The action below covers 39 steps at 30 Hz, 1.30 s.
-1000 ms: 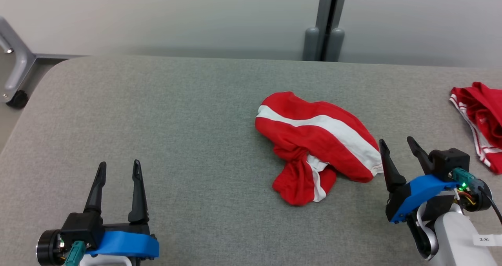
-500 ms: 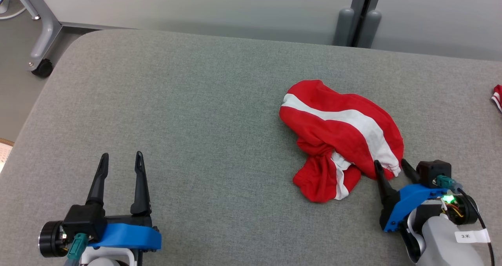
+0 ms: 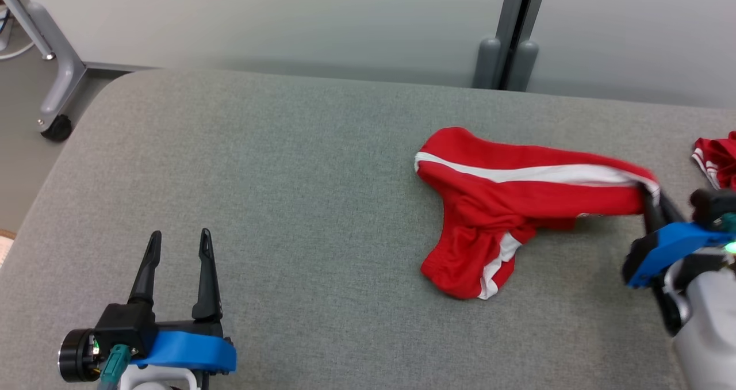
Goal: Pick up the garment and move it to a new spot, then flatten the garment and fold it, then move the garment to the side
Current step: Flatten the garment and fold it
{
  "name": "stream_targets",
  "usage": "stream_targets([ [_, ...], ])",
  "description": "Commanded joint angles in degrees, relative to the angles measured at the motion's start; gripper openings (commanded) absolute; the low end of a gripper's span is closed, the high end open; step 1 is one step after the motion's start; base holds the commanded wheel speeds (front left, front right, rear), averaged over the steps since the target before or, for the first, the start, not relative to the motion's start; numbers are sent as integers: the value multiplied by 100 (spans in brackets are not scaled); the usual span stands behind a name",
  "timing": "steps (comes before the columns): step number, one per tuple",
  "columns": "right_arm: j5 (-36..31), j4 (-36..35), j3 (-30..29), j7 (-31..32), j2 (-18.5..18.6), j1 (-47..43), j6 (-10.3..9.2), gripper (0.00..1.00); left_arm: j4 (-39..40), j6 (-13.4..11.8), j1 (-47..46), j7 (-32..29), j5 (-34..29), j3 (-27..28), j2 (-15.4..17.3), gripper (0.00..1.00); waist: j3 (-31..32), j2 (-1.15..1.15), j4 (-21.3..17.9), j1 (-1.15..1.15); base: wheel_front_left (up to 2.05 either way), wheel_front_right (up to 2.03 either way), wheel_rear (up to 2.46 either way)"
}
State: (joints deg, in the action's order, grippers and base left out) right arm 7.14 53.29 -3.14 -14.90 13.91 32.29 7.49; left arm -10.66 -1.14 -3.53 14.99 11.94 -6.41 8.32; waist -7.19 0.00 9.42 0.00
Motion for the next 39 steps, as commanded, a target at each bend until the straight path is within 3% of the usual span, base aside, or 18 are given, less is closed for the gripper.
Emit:
stream_targets([
  [1, -7, -69, -59, -33, 93, 96, 1, 0, -16, 9, 58, 26, -42, 9, -12, 100, 67, 0, -41, 0, 0, 0, 0],
  [5, -88, -252, -137, -31, 242, 145, 1, 0, -48, 22, 125, 25, -40, 39, -17, 100, 236, 0, -110, 0, 0, 0, 0],
  [10, -36, -579, 197, -29, -41, -185, 1, 0, -63, 16, 292, 26, -27, 80, -48, 100, 448, 0, -268, 0, 0, 0, 0],
  [19, 455, -1868, 1628, -28, -553, -1498, 1, 0, -112, 70, 446, 26, -19, 77, -71, 100, 725, 0, -593, 0, 0, 0, 0],
  [24, 686, -2691, 2336, 101, -482, -2497, 1, 0, -126, 95, 481, 26, -10, 95, -87, 100, 759, 0, -767, 0, 0, 0, 0],
  [35, 813, -4207, 3285, 939, -23, -4283, 1, 0, -162, 140, 373, 26, -80, 50, -166, 100, 703, 0, -1037, 0, 0, 0, 0],
  [36, 805, -4300, 3266, 960, -3, -4353, 1, 27, -170, 144, 359, 26, -82, 54, -172, 100, 698, 0, -1049, 0, 0, 0, 0],
  [37, 808, -4373, 3215, 960, -24, -4410, 1, 87, -173, 145, 351, 26, -81, 69, -178, 100, 692, 0, -1071, 0, 0, 0, 0],
  [38, 810, -4447, 3145, 957, -56, -4441, 1, 100, -173, 151, 344, 26, -81, 79, -182, 100, 686, 0, -1088, 0, 0, 0, 0],
  [39, 805, -4522, 3064, 931, -80, -4437, 1, 100, -171, 152, 345, 26, -85, 85, -190, 100, 682, 0, -1105, 0, 0, 0, 0],
])
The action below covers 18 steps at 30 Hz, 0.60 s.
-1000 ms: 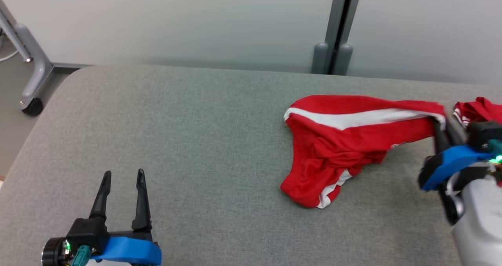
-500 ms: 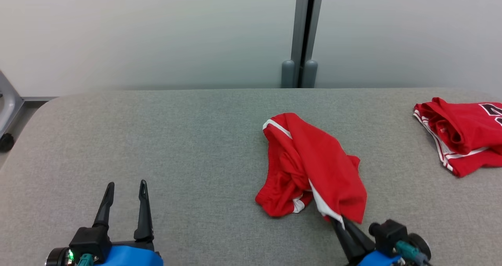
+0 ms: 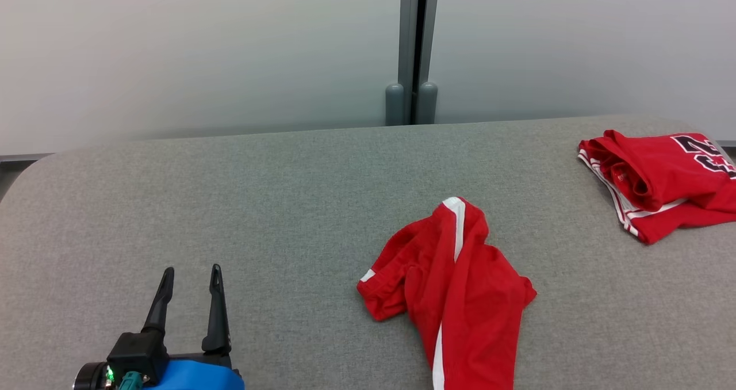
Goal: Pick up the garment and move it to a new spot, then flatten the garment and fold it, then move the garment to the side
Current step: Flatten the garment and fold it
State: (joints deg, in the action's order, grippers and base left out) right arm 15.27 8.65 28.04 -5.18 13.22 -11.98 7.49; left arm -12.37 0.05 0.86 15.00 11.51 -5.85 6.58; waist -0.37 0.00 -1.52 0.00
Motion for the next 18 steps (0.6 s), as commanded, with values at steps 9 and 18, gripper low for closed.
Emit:
stream_targets([
  [9, -176, -708, -1167, -149, -204, 233, 1, 100, 34, 47, 2, 25, -58, 102, 21, 100, 12, 0, -101, 0, 0, 0, 0],
  [18, -388, -686, -2562, -185, -620, 535, 1, 100, 108, -5, 34, 24, -95, 213, 44, 100, -29, 0, -141, 0, 0, 0, 0],
])
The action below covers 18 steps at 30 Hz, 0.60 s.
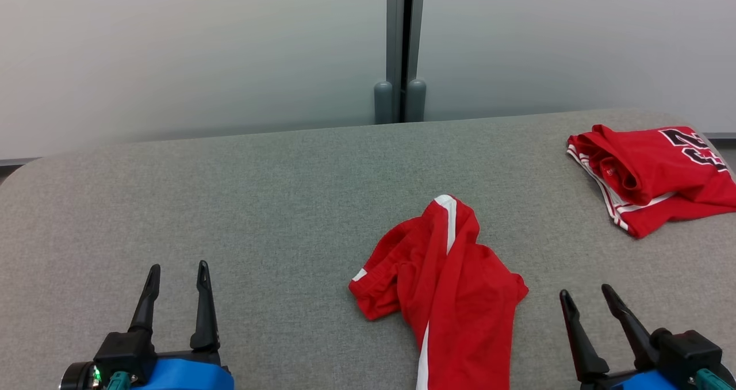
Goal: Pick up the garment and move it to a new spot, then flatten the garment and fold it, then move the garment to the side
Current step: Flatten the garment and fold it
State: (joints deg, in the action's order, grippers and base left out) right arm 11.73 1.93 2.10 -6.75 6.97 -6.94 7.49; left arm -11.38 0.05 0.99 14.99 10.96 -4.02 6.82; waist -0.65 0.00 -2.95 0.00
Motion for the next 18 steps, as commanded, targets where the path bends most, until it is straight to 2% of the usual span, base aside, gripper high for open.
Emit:
stream_targets([
  [1, -41, 66, -54, -27, -32, 69, 1, 100, 12, -2, 16, 26, -44, 30, 19, 100, -5, 0, 13, 0, 0, 0, 0],
  [8, -183, 622, -272, -70, -178, 269, 1, 100, -20, 31, -27, 26, -46, 29, 11, 100, -11, 0, 125, 0, 0, 0, 0],
  [12, -199, 682, -128, -44, -143, 598, 1, 100, 3, 29, -53, 26, -67, 23, -3, 100, -50, 0, 202, 0, 0, 0, 0],
  [18, -221, 771, 360, 339, 3, 1673, 1, 100, 17, 42, -145, 26, -81, 1, -25, 100, -181, 0, 339, 0, 0, 0, 0],
])
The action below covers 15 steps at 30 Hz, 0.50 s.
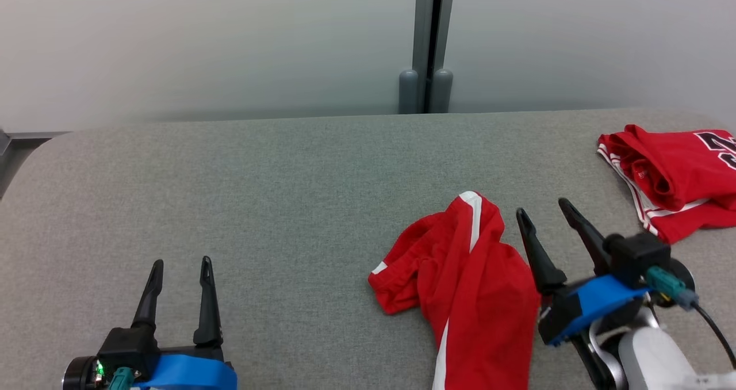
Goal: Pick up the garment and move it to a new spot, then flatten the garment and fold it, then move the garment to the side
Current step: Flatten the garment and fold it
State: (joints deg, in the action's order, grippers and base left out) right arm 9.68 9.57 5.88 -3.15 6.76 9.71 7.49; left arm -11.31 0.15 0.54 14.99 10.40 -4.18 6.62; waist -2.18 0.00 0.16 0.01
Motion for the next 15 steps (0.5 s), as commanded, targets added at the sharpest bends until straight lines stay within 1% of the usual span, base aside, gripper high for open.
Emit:
stream_targets([
  [1, -31, 40, 66, 66, 52, 211, 1, 100, 9, 40, -117, 26, -26, 13, -8, 100, -56, 0, 63, -1, 0, 0, 0],
  [4, -47, 257, 246, 320, 92, 747, 1, 100, -12, 39, -179, 26, -26, -11, -36, 100, -148, 0, 187, -1, 0, 0, 0],
  [8, -65, 799, 365, 523, 192, 1305, 1, 100, -45, 62, -276, 26, -24, -67, -83, 100, -259, 0, 419, -1, 0, 0, 0],
  [15, -155, 2050, 435, 756, 355, 1733, 1, 100, -89, 85, -381, 26, -15, -104, -175, 100, -424, 0, 786, -1, 0, 0, 0],
])
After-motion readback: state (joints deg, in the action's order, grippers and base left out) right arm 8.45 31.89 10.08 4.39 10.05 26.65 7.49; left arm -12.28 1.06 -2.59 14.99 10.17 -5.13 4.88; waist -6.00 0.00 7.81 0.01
